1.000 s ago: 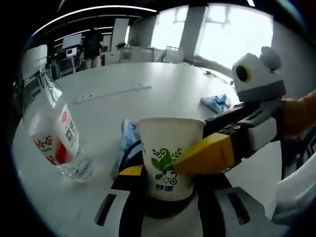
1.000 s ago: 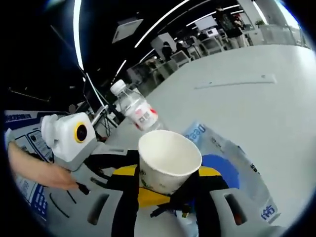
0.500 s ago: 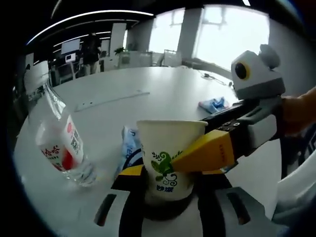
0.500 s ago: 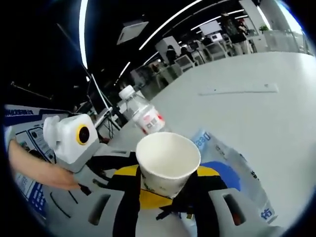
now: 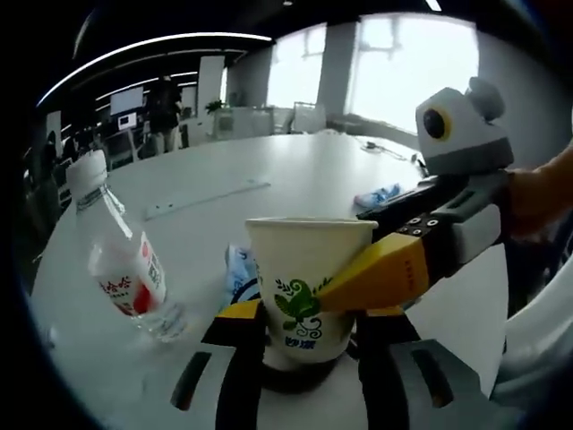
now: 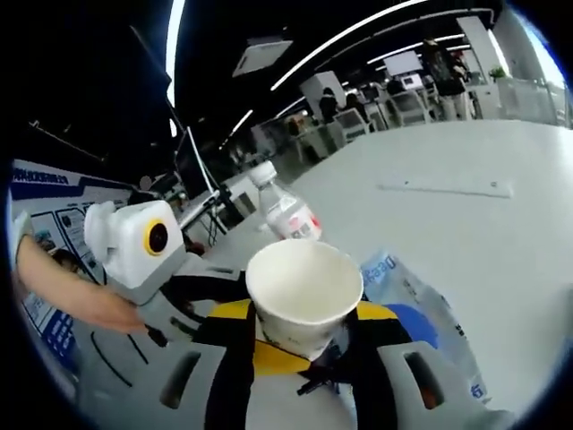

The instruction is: Arrange the tabletop items into an orderly group along one side of the table until the central work area is clear of visible clutter.

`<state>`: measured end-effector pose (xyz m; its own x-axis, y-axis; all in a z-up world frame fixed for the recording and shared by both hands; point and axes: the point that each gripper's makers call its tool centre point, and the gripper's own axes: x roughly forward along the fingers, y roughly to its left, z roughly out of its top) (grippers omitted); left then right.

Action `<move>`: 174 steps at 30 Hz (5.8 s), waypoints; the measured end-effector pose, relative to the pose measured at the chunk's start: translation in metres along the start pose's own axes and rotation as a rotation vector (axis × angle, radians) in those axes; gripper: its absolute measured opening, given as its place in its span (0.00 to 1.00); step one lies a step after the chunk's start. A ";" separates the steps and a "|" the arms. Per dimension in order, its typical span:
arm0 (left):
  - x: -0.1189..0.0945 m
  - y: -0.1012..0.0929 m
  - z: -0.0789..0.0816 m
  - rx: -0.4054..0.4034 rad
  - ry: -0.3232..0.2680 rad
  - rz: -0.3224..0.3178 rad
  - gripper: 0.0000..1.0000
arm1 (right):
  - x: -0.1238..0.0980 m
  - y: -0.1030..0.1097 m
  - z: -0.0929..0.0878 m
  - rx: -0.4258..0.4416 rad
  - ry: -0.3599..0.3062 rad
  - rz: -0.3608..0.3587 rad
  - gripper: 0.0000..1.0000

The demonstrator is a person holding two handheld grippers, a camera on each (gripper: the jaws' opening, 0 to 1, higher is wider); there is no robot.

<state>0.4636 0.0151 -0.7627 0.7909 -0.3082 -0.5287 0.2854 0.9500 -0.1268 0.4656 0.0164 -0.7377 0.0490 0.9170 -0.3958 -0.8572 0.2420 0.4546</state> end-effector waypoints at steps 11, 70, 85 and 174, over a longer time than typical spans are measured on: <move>-0.015 -0.012 -0.002 0.040 -0.020 -0.024 0.35 | -0.011 0.017 -0.003 -0.071 0.002 0.037 0.37; -0.059 -0.105 -0.074 0.414 0.052 -0.341 0.29 | -0.072 0.077 -0.088 -0.441 0.067 0.285 0.33; -0.053 -0.113 -0.096 0.525 0.121 -0.346 0.27 | -0.078 0.073 -0.116 -0.478 0.104 0.296 0.33; -0.062 -0.110 -0.123 0.490 0.223 -0.301 0.40 | -0.072 0.077 -0.141 -0.532 0.202 0.265 0.50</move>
<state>0.3164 -0.0645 -0.8195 0.5194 -0.4912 -0.6992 0.7361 0.6729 0.0741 0.3242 -0.0753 -0.7868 -0.2537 0.8334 -0.4910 -0.9672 -0.2241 0.1195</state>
